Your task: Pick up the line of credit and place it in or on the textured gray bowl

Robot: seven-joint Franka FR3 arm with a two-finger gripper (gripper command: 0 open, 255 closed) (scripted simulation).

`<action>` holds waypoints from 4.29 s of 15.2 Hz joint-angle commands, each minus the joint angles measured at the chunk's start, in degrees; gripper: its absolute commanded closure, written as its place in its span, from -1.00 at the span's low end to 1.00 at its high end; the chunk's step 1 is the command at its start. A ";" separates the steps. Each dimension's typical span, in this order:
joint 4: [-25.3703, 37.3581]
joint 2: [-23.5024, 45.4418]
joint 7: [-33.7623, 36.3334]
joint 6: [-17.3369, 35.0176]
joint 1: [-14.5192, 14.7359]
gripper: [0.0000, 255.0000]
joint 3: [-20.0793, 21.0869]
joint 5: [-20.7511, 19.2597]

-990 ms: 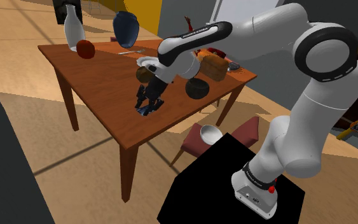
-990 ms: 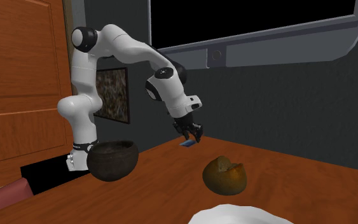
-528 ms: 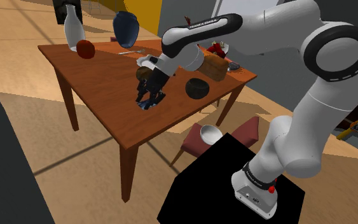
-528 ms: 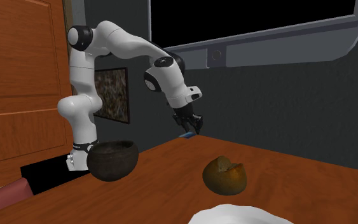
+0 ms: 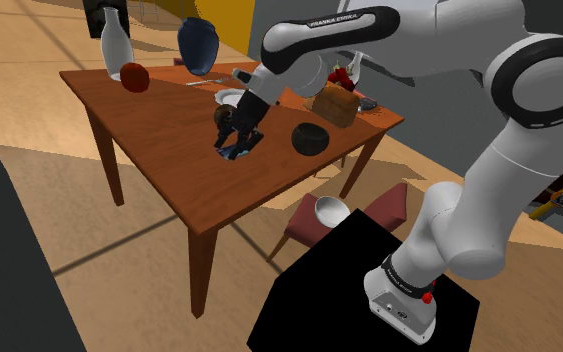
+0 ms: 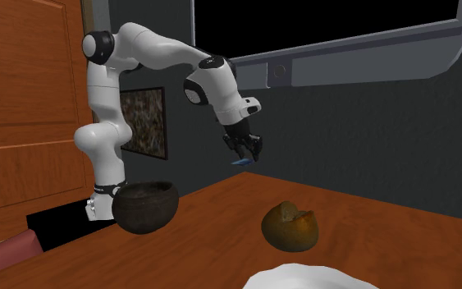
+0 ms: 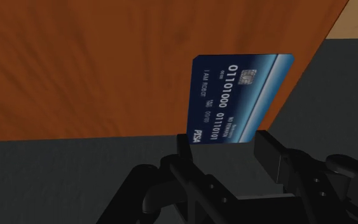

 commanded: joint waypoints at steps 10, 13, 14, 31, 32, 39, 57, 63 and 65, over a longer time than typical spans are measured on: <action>4.32 -3.20 5.45 -5.72 -0.15 1.00 -0.26 -3.75; 5.78 -3.84 6.81 -7.39 -0.21 1.00 -0.31 -4.57; 5.99 -3.92 6.99 -7.63 -0.22 1.00 -0.31 -4.67; 5.60 -8.21 -9.84 -22.87 -11.50 1.00 -13.35 -10.46; 6.22 -7.87 -10.97 -23.93 -12.18 1.00 -14.20 -10.68; 12.63 -3.17 -19.56 -31.91 -17.18 1.00 -20.32 -11.13; 4.91 1.32 -27.31 -23.36 -17.97 1.00 -20.86 -8.36; 4.91 1.32 -27.31 -23.36 -17.97 1.00 -20.86 -8.36; 4.91 1.31 -27.31 -23.36 -17.97 -1.00 -20.86 -8.36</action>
